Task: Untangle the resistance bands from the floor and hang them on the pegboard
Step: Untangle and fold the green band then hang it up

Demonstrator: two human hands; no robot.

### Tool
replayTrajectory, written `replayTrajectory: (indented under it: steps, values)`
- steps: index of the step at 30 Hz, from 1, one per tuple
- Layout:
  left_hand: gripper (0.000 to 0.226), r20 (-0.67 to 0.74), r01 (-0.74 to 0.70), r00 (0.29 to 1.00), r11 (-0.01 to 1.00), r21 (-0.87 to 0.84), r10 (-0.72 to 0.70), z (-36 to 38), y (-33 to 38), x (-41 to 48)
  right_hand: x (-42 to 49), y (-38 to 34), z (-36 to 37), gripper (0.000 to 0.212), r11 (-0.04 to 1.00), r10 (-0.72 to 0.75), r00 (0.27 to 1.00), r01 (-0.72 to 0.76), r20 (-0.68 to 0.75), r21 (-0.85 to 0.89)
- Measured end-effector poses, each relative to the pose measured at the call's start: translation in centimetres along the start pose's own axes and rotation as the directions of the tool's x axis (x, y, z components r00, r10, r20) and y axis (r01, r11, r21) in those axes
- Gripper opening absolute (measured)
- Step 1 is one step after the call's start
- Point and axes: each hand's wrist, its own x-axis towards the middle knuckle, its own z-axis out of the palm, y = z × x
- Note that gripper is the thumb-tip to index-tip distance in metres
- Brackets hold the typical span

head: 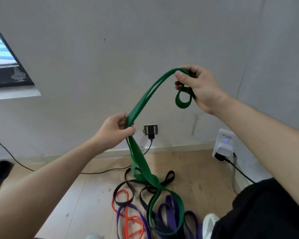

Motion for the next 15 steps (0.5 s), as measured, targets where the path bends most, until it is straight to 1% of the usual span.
replayTrajectory:
  steps: [2, 3, 5, 7, 10, 12, 13, 14, 15]
  values:
    - [0.013, -0.017, 0.007, 1.0, 0.998, -0.069, -0.008, -0.4, 0.6, 0.0, 0.4, 1.0, -1.4, 0.007, 0.998, 0.04, 0.999, -0.041, -0.007, -0.045]
    - [0.016, -0.032, 0.006, 0.999, 0.995, -0.098, -0.009, -0.7, 0.9, -0.1, 0.5, 1.4, -2.2, 0.007, 0.992, 0.06, 0.998, -0.058, 0.016, -0.112]
    - [0.02, -0.079, -0.001, 0.997, 0.988, -0.157, -0.011, -1.3, 1.3, -0.2, 0.3, 2.3, -3.5, 0.012, 0.952, 0.116, 0.988, -0.083, 0.097, -0.295]
    - [0.022, -0.128, -0.017, 0.992, 0.979, -0.206, -0.009, -1.7, 1.9, -0.4, -0.2, 3.0, -4.2, 0.022, 0.868, 0.226, 0.957, -0.112, 0.184, -0.484]
    - [0.016, -0.184, -0.085, 0.982, 0.966, -0.242, 0.041, -1.9, 3.2, -0.5, -0.8, 4.2, -3.8, 0.028, 0.681, 0.428, 0.859, -0.103, 0.28, -0.725]
    - [0.012, -0.199, -0.149, 0.974, 0.963, -0.224, 0.104, -1.8, 4.1, -0.6, -1.3, 4.9, -2.7, 0.027, 0.564, 0.558, 0.766, -0.069, 0.318, -0.823]
    - [0.011, -0.197, -0.177, 0.971, 0.962, -0.207, 0.136, -1.6, 4.5, -0.7, -1.6, 5.2, -2.0, 0.027, 0.522, 0.612, 0.717, -0.048, 0.334, -0.852]
    - [0.011, -0.192, -0.2, 0.968, 0.961, -0.191, 0.163, -1.5, 4.9, -0.8, -1.8, 5.5, -1.3, 0.028, 0.501, 0.648, 0.674, -0.026, 0.355, -0.865]
    - [0.011, -0.187, -0.216, 0.966, 0.959, -0.184, 0.181, -1.4, 5.3, -0.9, -2.0, 5.7, -0.6, 0.029, 0.507, 0.665, 0.64, -0.007, 0.386, -0.862]
